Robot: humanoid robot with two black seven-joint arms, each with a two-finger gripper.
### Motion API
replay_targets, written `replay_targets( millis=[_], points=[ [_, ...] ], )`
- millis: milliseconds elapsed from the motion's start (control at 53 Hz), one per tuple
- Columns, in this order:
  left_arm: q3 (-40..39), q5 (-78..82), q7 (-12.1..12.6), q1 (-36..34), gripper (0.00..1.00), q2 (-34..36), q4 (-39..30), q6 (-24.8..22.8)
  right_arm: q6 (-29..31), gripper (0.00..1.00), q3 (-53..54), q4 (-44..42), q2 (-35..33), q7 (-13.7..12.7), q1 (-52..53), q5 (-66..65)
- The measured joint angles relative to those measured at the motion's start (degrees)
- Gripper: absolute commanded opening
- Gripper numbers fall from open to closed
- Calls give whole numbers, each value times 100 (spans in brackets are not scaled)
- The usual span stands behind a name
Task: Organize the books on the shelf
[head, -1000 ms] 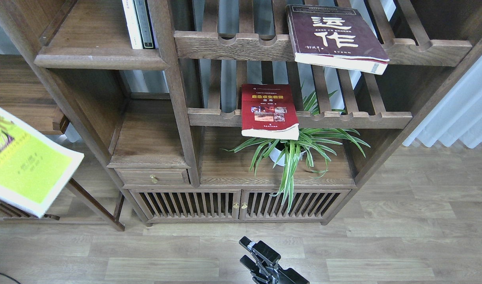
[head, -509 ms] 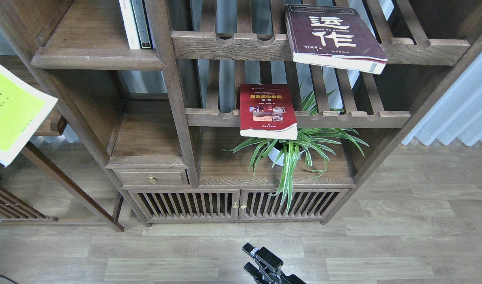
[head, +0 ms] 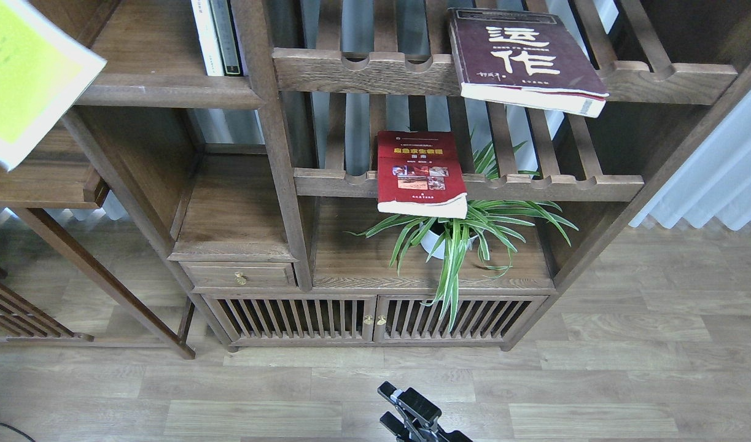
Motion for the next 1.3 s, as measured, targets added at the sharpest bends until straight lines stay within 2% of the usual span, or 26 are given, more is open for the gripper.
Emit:
replay_targets(
  millis=[113, 340, 566, 905, 1132, 1301],
  points=[
    [64, 10, 84, -270, 5, 81, 0, 3, 0, 84, 1, 5, 0, 0, -14, 4],
    [164, 109, 352, -350, 5, 149, 0, 4, 0, 84, 1, 18, 0, 0, -37, 5],
    [295, 404, 396, -562, 5, 87, 0, 7, 0, 84, 1, 33, 0, 0, -59, 6],
    [570, 841, 408, -1650, 5, 99, 99, 6, 0, 84, 1, 67, 1, 0, -68, 0],
    [605, 1213, 616, -1912, 6, 197, 284, 5, 0, 84, 1, 72, 0, 0, -126, -4],
    [615, 1478, 653, -2095, 6, 212, 452, 5, 0, 84, 1, 75, 1, 0, -145, -4]
  ],
)
